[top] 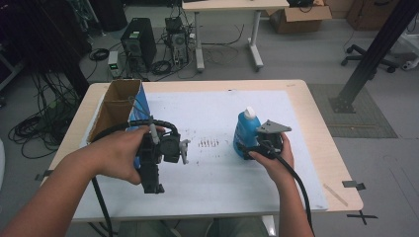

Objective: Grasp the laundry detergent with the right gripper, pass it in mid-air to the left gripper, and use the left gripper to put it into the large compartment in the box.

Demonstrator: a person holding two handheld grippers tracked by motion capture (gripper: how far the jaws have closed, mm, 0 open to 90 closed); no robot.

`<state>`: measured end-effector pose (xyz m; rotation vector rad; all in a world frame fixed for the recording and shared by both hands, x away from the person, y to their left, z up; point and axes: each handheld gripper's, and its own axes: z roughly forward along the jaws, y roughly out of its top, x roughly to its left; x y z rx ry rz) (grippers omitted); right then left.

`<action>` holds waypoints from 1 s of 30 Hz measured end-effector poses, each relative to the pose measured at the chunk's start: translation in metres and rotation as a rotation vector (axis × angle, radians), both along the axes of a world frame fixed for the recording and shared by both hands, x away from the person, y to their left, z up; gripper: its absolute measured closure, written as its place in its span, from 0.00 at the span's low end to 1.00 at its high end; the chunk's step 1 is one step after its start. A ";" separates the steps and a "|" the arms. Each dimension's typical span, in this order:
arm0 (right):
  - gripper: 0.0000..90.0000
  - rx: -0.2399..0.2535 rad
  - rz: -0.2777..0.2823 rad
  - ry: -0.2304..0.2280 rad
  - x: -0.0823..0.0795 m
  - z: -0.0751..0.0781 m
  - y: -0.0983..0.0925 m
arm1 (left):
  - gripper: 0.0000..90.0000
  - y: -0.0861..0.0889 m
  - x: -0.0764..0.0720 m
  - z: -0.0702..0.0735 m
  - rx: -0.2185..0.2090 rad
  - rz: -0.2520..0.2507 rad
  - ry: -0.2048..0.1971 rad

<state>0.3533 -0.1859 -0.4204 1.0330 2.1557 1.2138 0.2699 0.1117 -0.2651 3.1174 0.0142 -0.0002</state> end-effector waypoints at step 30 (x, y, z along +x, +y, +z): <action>0.02 0.089 -0.076 -0.062 -0.001 -0.009 0.010 | 0.00 0.002 -0.003 -0.001 0.000 0.003 0.002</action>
